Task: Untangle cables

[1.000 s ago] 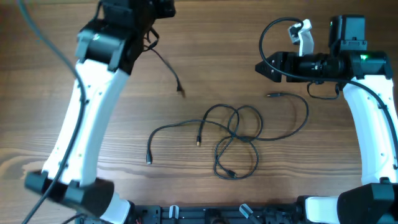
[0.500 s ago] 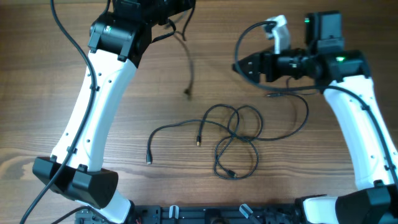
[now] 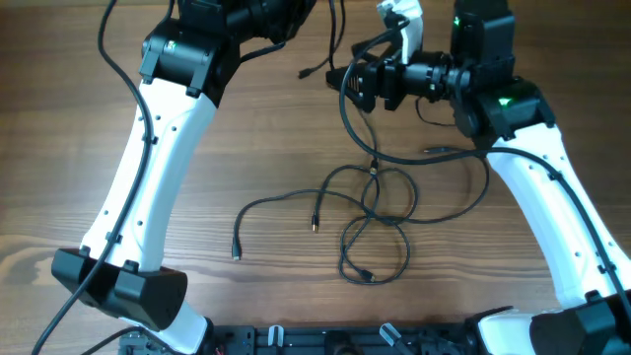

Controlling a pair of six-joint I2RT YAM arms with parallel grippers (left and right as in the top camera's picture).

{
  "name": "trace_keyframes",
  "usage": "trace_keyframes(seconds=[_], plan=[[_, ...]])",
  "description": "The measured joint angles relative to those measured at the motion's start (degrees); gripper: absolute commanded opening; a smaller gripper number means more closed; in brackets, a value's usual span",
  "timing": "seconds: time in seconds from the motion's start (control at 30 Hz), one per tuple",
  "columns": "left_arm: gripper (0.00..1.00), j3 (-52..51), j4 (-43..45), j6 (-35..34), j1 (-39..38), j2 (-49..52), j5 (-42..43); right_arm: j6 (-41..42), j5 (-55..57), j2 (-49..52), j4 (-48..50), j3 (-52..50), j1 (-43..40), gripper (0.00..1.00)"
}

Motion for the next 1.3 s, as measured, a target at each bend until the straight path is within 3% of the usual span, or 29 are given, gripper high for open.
trace_keyframes(seconds=[0.1, 0.2, 0.23, 0.27, 0.3, 0.43, 0.6, 0.67, 0.93, 1.13, 1.3], plan=[[0.04, 0.0, 0.02, -4.0, 0.0, 0.0, 2.62, 0.72, 0.37, 0.0, 0.52, 0.0, 0.52, 0.61], [0.04, 0.0, 0.35, -6.84, 0.0, 0.0, 5.4, 1.2, 1.33, 0.0, 0.55, 0.0, 0.52, 0.31], [0.05, 0.0, 0.39, -7.63, 0.0, 0.0, 6.14, 1.97, 1.88, 0.0, 0.55, 0.0, 0.52, 0.17], [0.06, 0.0, 0.39, -8.76, 0.0, 0.0, 7.19, 2.12, 2.27, 0.0, 0.48, 0.0, 0.52, 0.07], [0.09, 0.0, 0.39, -9.42, 0.0, 0.0, 7.74, 2.34, 2.45, 0.02, 0.52, 0.0, 0.52, 0.04], [0.26, 0.02, 0.42, -10.82, 0.0, 0.0, 8.81, 4.48, 3.34, 0.0, 0.07, 0.0, 0.46, 0.04], [0.71, 0.02, -2.01, -10.47, 0.0, 0.0, 7.69, 9.6, 4.26, -0.42, -2.29, 0.0, -3.96, 0.04], [0.82, 0.02, -4.94, -8.5, 0.0, -0.02, 4.85, 11.93, 4.68, -1.62, -3.65, 0.0, -8.2, 0.04], [0.84, 0.02, -15.74, 5.01, 0.0, -0.09, -9.94, 23.1, 4.13, -11.06, -0.57, 0.0, -38.18, 0.04], [0.84, 0.02, -19.47, 15.06, 0.0, -0.11, -14.01, 34.45, -1.09, -12.28, 3.04, 0.11, -63.39, 0.04], [0.85, 0.02, -20.48, 18.95, 0.0, -0.11, -15.3, 37.53, -3.04, -10.49, 2.86, 0.11, -72.26, 0.04]])
